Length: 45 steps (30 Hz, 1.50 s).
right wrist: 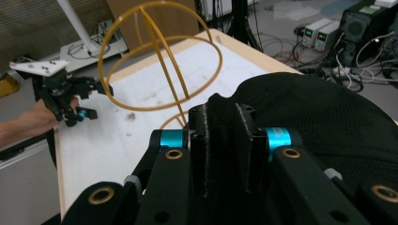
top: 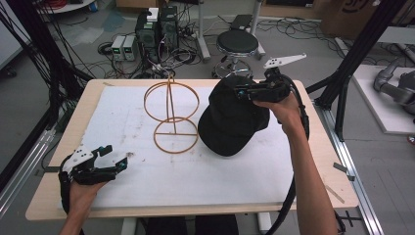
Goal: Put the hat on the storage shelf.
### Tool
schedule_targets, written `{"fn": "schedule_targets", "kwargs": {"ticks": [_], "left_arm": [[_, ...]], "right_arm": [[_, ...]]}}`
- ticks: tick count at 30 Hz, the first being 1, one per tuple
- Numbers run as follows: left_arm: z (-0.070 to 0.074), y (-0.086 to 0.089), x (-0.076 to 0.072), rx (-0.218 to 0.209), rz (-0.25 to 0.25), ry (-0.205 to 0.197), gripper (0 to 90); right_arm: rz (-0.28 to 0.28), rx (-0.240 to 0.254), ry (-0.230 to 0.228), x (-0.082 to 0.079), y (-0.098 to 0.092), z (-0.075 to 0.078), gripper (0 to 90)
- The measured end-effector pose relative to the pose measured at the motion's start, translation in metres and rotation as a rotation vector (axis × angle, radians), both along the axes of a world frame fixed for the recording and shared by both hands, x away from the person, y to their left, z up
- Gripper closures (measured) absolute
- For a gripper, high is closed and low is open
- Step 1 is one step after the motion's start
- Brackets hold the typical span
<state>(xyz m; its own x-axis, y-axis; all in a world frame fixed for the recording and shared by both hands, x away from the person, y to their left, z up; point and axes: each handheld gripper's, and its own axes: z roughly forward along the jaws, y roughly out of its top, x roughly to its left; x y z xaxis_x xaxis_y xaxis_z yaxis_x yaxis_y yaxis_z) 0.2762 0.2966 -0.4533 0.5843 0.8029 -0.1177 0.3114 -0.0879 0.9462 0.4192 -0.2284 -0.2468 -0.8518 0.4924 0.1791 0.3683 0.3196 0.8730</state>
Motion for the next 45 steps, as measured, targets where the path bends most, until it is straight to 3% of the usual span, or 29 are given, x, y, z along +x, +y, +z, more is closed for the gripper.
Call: {"fn": "schedule_targets", "kwargs": {"ticks": [15,21,31,45], "left_arm": [[0.000,0.002,0.000,-0.023,0.003,-0.002,16.4],[0.000,0.002,0.000,-0.028,0.005,-0.002,16.4],[-0.001,0.002,0.000,-0.032,0.005,-0.001,16.4],[0.000,0.001,0.000,-0.022,0.006,0.001,16.4]], "right_arm": [[0.034,0.047,-0.051,-0.018,0.000,0.035,78.5],[0.060,0.063,-0.102,-0.026,0.004,0.053,78.4],[0.081,0.062,-0.126,-0.031,0.011,0.064,78.5],[0.066,0.082,-0.155,-0.039,-0.001,0.076,78.4]]}}
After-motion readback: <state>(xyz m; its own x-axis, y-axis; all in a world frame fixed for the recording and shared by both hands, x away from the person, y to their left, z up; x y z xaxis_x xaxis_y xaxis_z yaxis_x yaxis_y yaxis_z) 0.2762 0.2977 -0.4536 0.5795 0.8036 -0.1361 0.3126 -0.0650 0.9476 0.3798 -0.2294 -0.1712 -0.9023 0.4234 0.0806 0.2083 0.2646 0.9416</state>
